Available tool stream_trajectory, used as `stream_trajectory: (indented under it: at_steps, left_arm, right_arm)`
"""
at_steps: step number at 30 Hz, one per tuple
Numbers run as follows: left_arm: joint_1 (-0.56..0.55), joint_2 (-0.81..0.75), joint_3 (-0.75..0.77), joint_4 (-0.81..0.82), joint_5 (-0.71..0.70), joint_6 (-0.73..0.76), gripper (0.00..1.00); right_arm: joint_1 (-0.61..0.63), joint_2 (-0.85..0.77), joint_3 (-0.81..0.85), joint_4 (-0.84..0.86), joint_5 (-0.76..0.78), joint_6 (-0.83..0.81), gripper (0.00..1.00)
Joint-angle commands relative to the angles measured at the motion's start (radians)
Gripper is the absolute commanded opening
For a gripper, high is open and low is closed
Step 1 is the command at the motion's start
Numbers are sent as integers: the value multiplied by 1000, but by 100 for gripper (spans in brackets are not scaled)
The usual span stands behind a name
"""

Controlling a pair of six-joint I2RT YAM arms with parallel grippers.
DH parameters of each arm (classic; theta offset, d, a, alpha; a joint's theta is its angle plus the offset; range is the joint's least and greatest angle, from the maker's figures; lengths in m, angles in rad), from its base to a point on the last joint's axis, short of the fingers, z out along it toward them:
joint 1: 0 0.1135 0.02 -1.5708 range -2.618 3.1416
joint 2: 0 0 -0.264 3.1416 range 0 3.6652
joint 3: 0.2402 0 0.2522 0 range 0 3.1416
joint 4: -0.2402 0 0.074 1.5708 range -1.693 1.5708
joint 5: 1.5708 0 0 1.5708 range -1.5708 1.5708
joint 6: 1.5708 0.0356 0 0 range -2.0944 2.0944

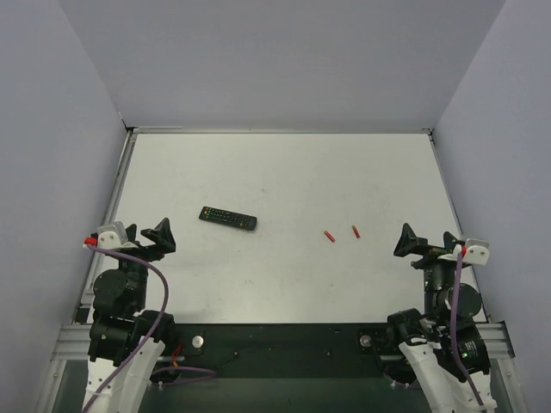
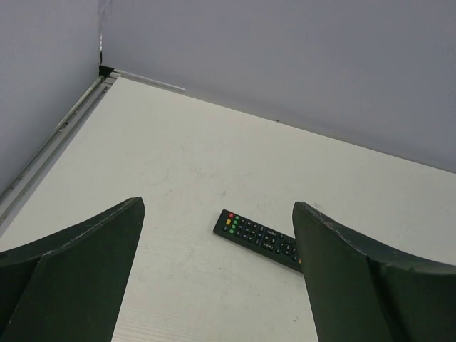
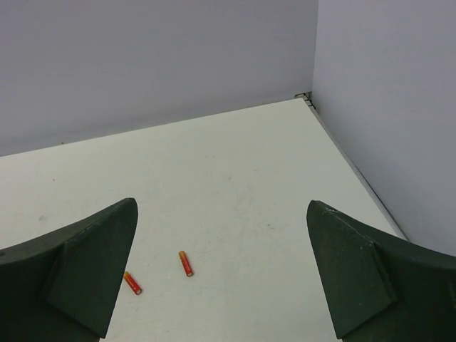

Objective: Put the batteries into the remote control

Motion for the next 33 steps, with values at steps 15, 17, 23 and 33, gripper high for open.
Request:
stream_trajectory:
  at_steps: [15,17,23,33]
  left_arm:
    - [-42,-111,21,2,-19,-17,97]
    - [-44,-118,22,-4,-27,-19,97]
    - [-65,-118,30,-27,-45,-23,97]
    - [-91,-99,36,-41,-56,-25,97]
  right_arm:
    - [14,783,233,10,-580,341,100]
    - [34,922,262,60,-661,335,100]
    - [284,1320,508,2,-499,165,100]
    - [524,1876,963,-87,-501,-162,100]
